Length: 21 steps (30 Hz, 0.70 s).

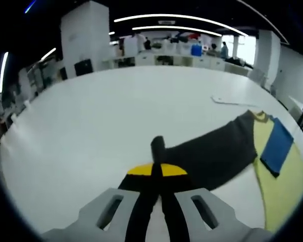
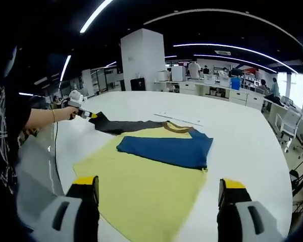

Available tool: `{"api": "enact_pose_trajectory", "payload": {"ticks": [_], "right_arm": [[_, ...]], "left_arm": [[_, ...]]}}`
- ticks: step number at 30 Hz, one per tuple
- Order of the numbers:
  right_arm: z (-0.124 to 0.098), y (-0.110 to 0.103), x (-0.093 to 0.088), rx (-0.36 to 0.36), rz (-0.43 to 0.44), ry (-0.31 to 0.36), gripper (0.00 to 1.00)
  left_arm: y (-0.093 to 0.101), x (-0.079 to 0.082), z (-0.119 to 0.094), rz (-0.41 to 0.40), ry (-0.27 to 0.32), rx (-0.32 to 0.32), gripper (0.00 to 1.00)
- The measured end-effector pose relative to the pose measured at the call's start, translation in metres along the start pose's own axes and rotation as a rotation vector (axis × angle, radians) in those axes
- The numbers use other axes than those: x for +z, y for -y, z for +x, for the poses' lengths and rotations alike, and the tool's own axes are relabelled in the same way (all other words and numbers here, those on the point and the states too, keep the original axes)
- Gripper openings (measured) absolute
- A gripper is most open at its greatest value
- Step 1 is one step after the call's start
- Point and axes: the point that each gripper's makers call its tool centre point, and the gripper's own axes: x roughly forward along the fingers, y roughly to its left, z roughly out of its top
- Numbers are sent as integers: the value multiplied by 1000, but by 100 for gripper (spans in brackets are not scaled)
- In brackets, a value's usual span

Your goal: Fold the garment on the visible template until the final outline fits inside the template.

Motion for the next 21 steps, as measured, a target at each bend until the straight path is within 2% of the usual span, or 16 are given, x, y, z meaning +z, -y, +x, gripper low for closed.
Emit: {"api": "enact_pose_trajectory", "payload": {"ticks": [4, 9, 13, 21], "right_arm": [[-2, -3, 1, 7, -2, 8, 100], [-4, -7, 1, 21, -11, 14, 100], [-4, -11, -1, 42, -18, 5, 100], [-1, -20, 2, 62, -14, 29, 100]], "left_arm": [[13, 9, 0, 96, -2, -13, 0], [43, 26, -3, 112, 27, -82, 0], [63, 34, 0, 166, 26, -119, 0], [103, 51, 2, 218, 29, -188, 0]]}}
